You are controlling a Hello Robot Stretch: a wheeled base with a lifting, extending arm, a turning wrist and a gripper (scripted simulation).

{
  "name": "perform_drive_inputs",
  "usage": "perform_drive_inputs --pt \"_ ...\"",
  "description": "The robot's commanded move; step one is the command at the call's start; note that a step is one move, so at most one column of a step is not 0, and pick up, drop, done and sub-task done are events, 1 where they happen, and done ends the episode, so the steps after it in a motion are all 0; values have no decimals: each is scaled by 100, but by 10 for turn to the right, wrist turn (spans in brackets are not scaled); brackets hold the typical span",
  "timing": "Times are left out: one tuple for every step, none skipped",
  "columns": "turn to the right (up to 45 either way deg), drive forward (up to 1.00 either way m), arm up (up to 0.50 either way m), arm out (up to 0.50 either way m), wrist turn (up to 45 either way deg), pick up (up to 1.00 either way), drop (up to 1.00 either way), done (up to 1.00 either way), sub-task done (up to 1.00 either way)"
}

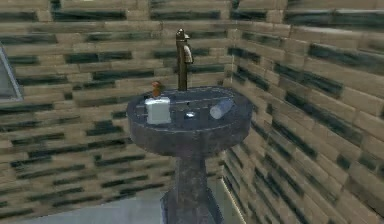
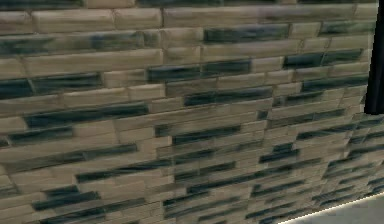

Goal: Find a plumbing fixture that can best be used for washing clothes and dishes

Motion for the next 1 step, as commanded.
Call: perform_drive_inputs --pt "0 0 0 0 0 0 0 100 0"
